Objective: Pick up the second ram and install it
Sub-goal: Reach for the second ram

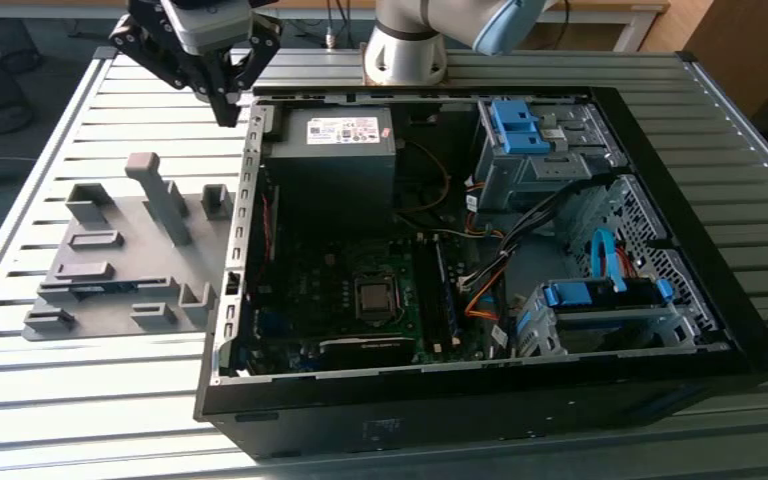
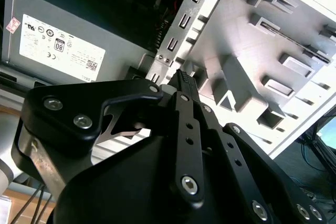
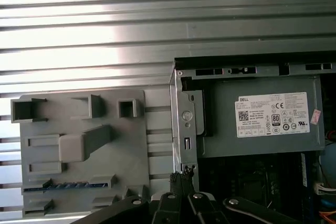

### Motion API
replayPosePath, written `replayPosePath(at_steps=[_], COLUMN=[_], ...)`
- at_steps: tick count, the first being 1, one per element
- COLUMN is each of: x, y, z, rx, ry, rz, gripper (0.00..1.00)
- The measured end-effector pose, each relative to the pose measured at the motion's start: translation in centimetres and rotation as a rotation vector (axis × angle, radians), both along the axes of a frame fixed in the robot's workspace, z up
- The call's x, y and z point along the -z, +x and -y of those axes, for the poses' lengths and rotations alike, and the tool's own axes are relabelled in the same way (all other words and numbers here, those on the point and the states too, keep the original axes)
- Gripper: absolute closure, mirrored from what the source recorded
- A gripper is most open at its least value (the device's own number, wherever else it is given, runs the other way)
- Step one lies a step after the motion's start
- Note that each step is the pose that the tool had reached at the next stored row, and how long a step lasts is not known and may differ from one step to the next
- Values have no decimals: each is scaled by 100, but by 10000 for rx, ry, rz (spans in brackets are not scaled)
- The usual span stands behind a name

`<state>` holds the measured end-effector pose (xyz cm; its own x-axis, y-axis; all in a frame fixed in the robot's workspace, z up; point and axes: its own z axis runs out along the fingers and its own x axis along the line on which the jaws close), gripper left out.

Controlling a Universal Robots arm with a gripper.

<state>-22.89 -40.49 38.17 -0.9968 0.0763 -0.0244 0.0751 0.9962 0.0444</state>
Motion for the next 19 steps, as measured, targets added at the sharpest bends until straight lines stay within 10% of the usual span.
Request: replayPosePath(at_steps=[19], x=[2], y=[-113], z=[1], rx=[0], ry=[0], rz=[0], gripper=[89])
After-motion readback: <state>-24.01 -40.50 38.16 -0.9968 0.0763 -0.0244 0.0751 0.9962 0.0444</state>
